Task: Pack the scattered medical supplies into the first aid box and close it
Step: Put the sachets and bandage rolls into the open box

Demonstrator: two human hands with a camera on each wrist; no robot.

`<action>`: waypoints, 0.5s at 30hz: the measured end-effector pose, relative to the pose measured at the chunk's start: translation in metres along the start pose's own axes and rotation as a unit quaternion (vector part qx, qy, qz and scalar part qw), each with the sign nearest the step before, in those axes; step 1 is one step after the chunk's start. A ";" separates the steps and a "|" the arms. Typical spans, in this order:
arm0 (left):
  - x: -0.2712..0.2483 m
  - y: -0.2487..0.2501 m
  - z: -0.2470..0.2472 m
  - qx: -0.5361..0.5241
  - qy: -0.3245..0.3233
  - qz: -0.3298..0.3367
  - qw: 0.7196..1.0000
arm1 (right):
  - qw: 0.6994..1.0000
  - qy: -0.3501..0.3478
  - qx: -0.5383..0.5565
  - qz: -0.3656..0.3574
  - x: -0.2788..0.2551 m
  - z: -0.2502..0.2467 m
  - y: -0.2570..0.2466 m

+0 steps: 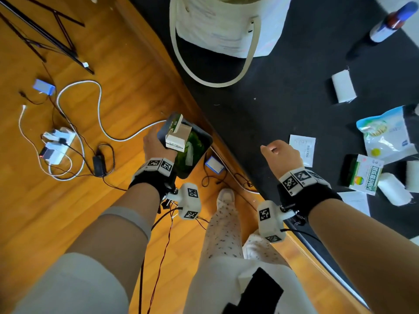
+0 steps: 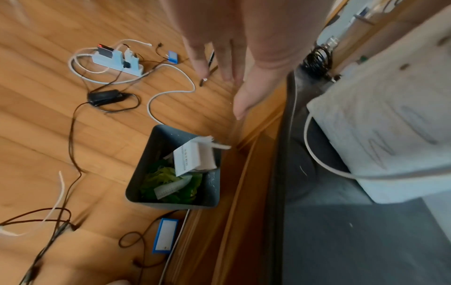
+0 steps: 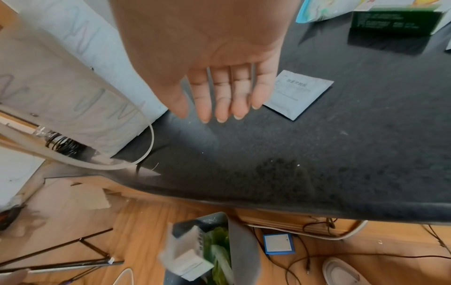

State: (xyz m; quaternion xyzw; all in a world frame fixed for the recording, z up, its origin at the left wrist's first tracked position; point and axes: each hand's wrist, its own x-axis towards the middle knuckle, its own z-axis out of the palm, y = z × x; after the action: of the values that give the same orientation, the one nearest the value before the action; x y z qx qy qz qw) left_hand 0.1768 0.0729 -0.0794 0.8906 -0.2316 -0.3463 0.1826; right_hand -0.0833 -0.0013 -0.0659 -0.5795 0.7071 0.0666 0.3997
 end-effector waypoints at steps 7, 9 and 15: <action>-0.041 0.062 0.060 -0.070 -0.146 0.060 0.985 | 0.996 0.023 0.060 0.064 -0.014 -0.029 0.046; -0.061 0.078 0.085 -0.043 -0.157 0.097 0.982 | 0.992 0.036 0.087 0.085 -0.022 -0.040 0.069; -0.141 0.111 0.163 -0.021 -0.214 0.176 0.961 | 0.977 0.077 0.147 0.133 -0.047 -0.068 0.158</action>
State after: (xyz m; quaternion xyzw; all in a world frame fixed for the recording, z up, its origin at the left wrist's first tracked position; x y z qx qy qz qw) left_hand -0.0610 0.0302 -0.0635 0.7370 -0.4112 -0.4957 0.2051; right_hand -0.2540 0.0471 -0.0481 -0.4184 0.8088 -0.0304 0.4122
